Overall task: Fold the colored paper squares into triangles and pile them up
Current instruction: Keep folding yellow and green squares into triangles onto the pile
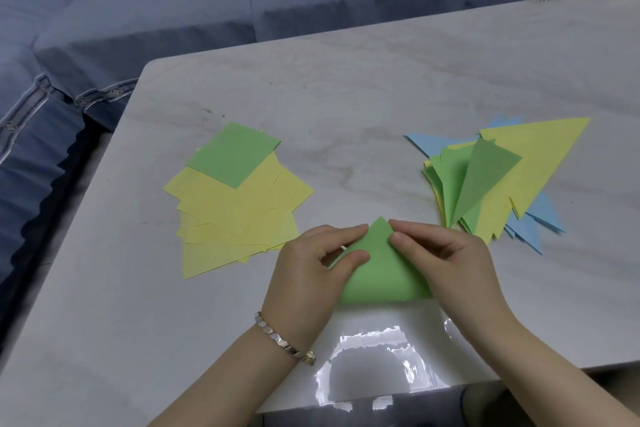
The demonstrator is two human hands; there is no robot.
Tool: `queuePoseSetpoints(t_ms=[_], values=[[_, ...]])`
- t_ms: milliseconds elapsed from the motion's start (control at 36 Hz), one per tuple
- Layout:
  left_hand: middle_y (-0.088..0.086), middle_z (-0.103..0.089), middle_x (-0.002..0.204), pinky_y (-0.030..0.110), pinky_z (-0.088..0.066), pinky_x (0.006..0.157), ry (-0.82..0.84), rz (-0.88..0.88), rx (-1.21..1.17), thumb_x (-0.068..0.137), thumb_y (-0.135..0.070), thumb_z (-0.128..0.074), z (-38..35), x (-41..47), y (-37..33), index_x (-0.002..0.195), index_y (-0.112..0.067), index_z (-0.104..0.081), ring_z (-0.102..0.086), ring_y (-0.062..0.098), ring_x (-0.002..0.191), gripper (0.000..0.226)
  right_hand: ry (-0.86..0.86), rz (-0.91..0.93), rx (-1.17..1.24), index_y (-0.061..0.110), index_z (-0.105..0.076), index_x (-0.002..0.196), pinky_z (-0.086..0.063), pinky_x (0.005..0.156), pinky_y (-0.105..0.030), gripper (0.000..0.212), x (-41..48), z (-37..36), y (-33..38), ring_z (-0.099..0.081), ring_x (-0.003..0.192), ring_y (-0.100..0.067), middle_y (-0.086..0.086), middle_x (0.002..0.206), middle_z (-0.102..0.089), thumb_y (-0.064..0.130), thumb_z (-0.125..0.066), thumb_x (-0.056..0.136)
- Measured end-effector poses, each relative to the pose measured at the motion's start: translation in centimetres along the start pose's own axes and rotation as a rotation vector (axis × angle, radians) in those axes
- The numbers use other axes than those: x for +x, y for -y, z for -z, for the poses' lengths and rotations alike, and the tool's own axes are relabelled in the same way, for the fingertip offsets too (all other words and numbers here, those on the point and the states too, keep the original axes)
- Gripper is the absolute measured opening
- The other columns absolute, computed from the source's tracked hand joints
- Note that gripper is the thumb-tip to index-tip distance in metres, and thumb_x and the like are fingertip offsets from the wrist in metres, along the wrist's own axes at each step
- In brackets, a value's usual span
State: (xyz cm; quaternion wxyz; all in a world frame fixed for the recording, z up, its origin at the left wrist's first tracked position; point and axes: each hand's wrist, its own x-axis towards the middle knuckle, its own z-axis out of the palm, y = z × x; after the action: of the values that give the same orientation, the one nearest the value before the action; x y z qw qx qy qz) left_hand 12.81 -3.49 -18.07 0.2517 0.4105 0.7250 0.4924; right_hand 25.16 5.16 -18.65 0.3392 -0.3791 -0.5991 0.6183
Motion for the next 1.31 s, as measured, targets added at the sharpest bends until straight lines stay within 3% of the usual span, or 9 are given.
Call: queuePoseSetpoints(t_ms=[83,306,556,806,944,1111,1194,1306], values=[[-0.027,-0.061,0.077,0.006,-0.039,0.065,0.025,-0.012,0.014,0.074,-0.008,-0.073,-0.1,-0.06,0.19,0.091,-0.035,-0.067,-0.055,-0.003,0.069,0.032,-0.005,0.003,-0.001,0.025,-0.071,0.074,-0.044,0.064,-0.005,0.025,0.07,-0.07,0.09,-0.063,0.067,0.008,0.019,0.069,-0.07,0.001,-0.07,0.075],[-0.025,-0.059,0.078,0.005,-0.038,0.065,0.025,-0.042,0.048,0.075,-0.01,-0.073,-0.01,-0.19,0.45,0.094,-0.038,-0.066,-0.052,-0.002,0.068,0.035,-0.011,-0.019,0.025,0.021,-0.071,0.073,-0.044,0.06,-0.005,0.023,0.4,-0.08,0.43,-0.06,0.057,0.006,0.012,0.059,-0.068,-0.002,-0.071,0.073],[-0.027,-0.058,0.075,0.004,-0.036,0.063,0.013,-0.038,0.045,0.075,-0.012,-0.073,0.02,-0.25,0.12,0.091,-0.043,-0.064,-0.051,-0.005,0.068,0.037,0.022,0.04,-0.043,0.025,-0.071,0.073,-0.044,0.064,-0.004,0.026,0.42,0.04,0.55,-0.062,0.066,0.008,0.02,0.067,-0.069,-0.001,-0.07,0.075],[-0.027,-0.058,0.072,0.004,-0.036,0.064,0.014,-0.064,0.035,0.077,-0.008,-0.071,0.13,-0.4,-0.12,0.092,-0.039,-0.065,-0.052,-0.006,0.068,0.035,0.027,0.067,-0.061,0.026,-0.07,0.073,-0.044,0.065,-0.004,0.026,0.49,-0.01,0.6,-0.062,0.067,0.009,0.021,0.067,-0.069,0.0,-0.071,0.075],[-0.022,-0.06,0.077,0.004,-0.037,0.064,0.006,-0.096,0.048,0.076,-0.021,-0.064,0.09,-0.54,-0.01,0.095,-0.033,-0.068,-0.053,-0.004,0.068,0.024,0.049,0.087,-0.081,0.028,-0.07,0.074,-0.043,0.066,-0.004,0.027,0.46,0.05,0.56,-0.062,0.069,0.011,0.024,0.069,-0.068,0.0,-0.07,0.076],[-0.016,-0.06,0.077,0.005,-0.037,0.064,0.0,-0.092,0.083,0.074,-0.026,-0.061,-0.08,-0.5,0.22,0.099,-0.026,-0.071,-0.053,-0.002,0.068,0.027,0.078,0.079,-0.067,0.026,-0.07,0.076,-0.043,0.065,-0.004,0.027,0.49,0.16,0.57,-0.062,0.068,0.01,0.022,0.068,-0.069,-0.001,-0.069,0.076],[-0.013,-0.058,0.064,0.004,-0.037,0.064,0.003,-0.085,0.077,0.074,-0.024,-0.061,-0.16,-0.56,0.21,0.099,-0.023,-0.072,-0.053,-0.004,0.068,0.027,0.1,0.091,-0.092,0.026,-0.07,0.076,-0.043,0.066,-0.004,0.027,0.58,0.23,0.46,-0.062,0.07,0.01,0.021,0.07,-0.069,-0.001,-0.069,0.076],[-0.013,-0.058,0.069,0.004,-0.037,0.064,0.015,-0.065,0.073,0.081,-0.013,-0.067,-0.22,-0.49,0.15,0.1,-0.019,-0.072,-0.053,-0.005,0.069,0.021,0.11,0.09,-0.11,0.027,-0.07,0.074,-0.042,0.066,-0.003,0.028,0.88,0.36,0.18,-0.062,0.07,0.011,0.023,0.068,-0.068,-0.001,-0.069,0.076]])
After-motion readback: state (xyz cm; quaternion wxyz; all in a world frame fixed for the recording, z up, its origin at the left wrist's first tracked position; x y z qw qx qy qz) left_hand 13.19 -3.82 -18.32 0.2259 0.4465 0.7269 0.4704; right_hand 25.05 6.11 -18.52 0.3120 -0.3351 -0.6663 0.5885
